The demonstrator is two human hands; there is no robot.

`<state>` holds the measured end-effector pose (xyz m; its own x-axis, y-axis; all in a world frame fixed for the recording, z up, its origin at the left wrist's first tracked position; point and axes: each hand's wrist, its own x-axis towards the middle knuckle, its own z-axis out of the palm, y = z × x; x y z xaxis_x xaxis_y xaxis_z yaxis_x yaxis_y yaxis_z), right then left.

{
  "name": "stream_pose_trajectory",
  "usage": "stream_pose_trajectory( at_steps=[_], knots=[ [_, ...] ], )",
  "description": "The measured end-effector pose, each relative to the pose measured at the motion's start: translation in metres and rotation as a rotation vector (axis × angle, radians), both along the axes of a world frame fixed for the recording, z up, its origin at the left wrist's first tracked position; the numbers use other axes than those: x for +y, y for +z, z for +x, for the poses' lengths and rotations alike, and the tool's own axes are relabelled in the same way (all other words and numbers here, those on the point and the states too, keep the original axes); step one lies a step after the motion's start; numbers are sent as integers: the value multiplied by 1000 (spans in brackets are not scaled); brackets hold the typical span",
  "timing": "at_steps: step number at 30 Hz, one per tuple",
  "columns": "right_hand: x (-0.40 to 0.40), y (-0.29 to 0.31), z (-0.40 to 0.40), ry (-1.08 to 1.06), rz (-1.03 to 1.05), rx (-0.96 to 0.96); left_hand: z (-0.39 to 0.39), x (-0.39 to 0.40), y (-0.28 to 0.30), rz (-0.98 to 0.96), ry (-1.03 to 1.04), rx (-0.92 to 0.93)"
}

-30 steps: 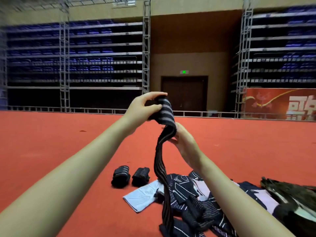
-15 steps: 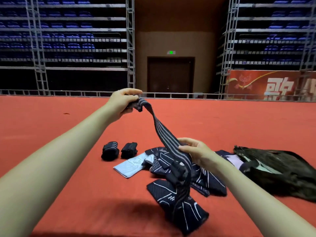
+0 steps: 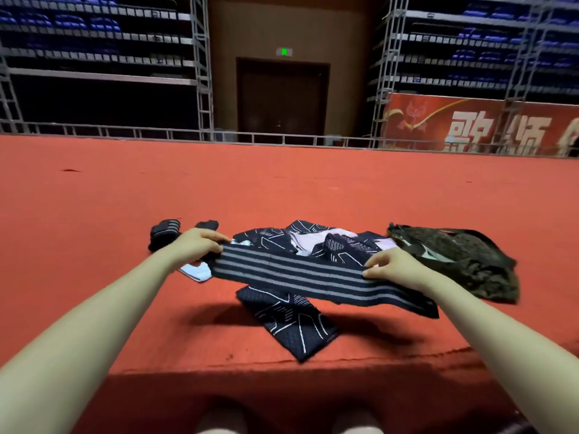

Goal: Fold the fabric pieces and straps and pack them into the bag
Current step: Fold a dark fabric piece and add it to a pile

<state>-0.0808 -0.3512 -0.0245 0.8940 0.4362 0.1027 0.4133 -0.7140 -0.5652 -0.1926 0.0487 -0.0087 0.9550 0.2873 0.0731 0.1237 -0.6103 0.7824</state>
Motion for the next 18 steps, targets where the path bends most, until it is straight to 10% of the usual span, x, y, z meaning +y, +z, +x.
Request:
stream_pose_trajectory(
  at_steps=[9, 18],
  knots=[
    [-5, -87, 16, -209, -432, -196, -5, -3, -108, 459, 123, 241],
    [-19, -127, 20, -525, -326, -396, 7, -35, -118, 821, 167, 29]
  ],
)
